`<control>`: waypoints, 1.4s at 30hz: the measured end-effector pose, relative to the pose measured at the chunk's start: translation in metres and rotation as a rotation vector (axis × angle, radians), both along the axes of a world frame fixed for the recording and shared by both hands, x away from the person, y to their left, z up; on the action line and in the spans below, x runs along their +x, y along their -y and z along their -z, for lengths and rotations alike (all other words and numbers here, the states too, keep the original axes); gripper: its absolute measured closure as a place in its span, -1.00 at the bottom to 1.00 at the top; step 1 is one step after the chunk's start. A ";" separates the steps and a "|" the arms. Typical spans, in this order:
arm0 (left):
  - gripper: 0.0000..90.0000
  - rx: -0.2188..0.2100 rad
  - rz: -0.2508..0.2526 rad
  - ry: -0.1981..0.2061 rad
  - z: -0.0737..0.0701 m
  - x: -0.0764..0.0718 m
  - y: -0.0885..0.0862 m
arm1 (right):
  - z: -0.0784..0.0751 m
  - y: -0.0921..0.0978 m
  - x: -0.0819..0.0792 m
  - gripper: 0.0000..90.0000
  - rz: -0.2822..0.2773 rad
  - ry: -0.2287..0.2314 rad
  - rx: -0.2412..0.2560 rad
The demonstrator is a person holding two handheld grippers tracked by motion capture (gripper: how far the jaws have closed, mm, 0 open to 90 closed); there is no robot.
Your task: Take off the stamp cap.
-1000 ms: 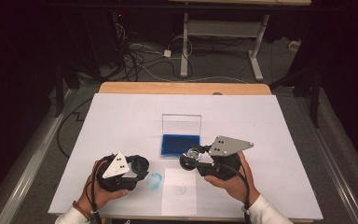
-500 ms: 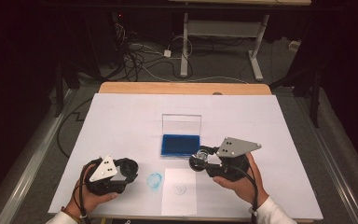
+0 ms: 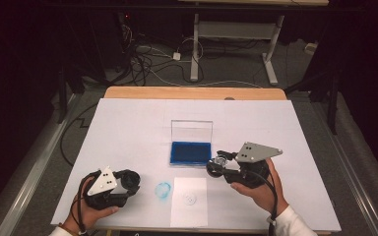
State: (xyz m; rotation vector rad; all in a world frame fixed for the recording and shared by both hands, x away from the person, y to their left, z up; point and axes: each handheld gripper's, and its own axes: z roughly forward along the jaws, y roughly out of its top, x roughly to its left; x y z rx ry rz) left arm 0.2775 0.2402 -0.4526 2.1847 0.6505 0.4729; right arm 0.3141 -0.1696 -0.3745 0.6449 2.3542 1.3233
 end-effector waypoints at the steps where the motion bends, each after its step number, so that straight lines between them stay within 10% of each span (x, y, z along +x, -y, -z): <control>1: -0.18 0.000 0.001 -0.002 0.000 0.001 0.000 | 0.000 0.000 0.001 0.27 -0.002 -0.002 0.003; 42: -0.19 0.024 -0.019 -0.028 0.006 -0.008 -0.005 | 0.007 -0.017 0.037 0.27 0.003 -0.016 -0.031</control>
